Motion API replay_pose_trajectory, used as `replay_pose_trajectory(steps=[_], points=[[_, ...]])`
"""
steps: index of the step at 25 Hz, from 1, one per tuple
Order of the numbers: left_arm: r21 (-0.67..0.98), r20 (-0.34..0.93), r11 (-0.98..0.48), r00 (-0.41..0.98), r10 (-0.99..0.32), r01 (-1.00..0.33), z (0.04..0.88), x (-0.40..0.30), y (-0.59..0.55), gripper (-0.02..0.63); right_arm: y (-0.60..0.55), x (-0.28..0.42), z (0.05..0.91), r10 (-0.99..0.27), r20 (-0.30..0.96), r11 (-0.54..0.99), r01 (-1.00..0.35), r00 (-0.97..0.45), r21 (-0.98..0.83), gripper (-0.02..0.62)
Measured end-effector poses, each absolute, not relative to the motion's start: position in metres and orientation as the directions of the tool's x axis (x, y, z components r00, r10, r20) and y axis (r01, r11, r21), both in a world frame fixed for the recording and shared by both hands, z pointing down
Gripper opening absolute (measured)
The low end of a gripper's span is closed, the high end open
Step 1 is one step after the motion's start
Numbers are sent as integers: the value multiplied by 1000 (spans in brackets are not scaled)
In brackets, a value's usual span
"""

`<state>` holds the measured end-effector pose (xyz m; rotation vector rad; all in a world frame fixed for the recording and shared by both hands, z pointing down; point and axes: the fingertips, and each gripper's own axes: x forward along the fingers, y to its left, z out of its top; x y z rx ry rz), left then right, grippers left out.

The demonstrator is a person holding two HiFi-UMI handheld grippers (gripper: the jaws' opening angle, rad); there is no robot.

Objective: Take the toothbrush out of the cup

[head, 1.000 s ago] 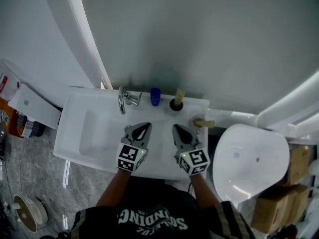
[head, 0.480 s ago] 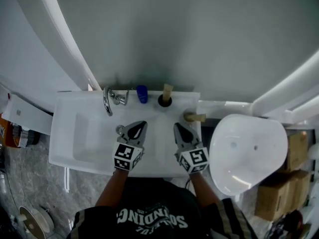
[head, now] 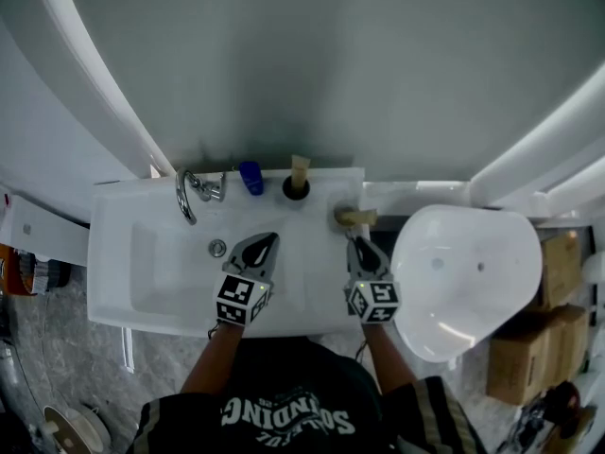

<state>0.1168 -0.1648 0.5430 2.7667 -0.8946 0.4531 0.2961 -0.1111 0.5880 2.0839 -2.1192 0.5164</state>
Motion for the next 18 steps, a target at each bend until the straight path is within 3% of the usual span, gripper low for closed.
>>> replay_pose_trajectory(steps=[2, 4, 18], points=[[93, 349, -795, 767, -539, -600, 543, 115, -164, -3, -113, 319, 604, -931, 364, -92, -976, 14, -196, 96], [92, 351, -790, 762, -543, -606, 544, 112, -164, -3, -117, 336, 618, -915, 401, -144, -962, 40, -233, 123], [104, 357, -753, 731, -582, -650, 547, 86, -157, -3, -168, 385, 640, -861, 482, -313, -917, 163, -249, 132]])
